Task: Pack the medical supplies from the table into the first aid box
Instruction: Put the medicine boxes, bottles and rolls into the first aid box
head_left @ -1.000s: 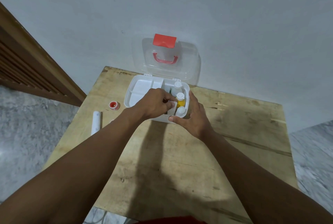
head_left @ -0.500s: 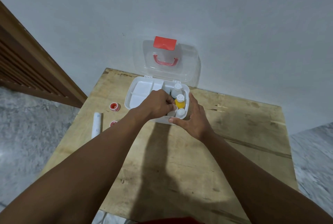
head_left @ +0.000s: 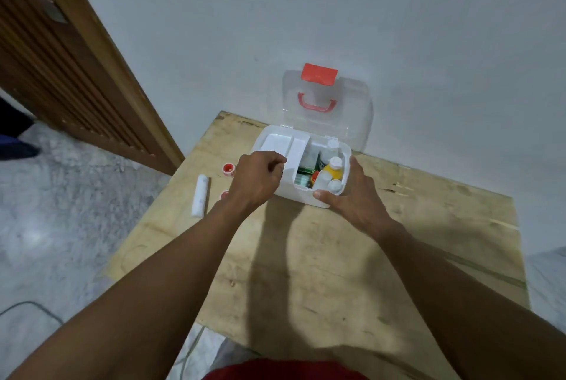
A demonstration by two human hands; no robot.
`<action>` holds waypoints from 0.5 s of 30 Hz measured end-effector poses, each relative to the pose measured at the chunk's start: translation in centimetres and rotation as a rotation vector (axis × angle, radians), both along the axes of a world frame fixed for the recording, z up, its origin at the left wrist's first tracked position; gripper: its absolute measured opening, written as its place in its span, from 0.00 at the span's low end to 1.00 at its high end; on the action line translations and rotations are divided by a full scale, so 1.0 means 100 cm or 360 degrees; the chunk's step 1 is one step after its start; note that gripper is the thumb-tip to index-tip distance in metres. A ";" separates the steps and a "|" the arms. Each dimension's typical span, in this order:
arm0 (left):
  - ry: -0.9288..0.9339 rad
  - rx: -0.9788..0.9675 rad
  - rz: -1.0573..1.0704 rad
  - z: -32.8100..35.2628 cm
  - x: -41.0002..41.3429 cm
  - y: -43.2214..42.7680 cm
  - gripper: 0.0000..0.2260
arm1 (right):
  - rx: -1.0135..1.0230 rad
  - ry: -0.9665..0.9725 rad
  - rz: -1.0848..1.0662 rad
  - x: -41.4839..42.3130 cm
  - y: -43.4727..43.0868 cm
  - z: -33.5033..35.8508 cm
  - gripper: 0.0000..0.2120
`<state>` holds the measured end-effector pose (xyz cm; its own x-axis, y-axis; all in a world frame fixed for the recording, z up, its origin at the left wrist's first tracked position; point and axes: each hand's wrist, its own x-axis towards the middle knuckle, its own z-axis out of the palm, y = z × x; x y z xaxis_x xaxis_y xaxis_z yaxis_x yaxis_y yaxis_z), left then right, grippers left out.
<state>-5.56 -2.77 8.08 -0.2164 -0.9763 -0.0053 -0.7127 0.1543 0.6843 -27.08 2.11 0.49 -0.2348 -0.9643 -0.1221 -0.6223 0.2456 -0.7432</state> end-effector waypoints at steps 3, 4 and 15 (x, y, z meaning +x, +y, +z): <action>0.0000 0.0010 0.0150 -0.009 0.026 0.010 0.11 | 0.0004 0.0090 0.0054 -0.002 -0.002 0.003 0.52; -0.0006 0.0002 0.0202 -0.013 0.034 0.013 0.11 | -0.0006 0.0107 0.0064 -0.002 -0.002 0.005 0.51; -0.0349 -0.0019 0.0317 -0.061 0.116 0.018 0.15 | 0.0064 -0.0109 -0.0003 0.010 0.004 0.018 0.46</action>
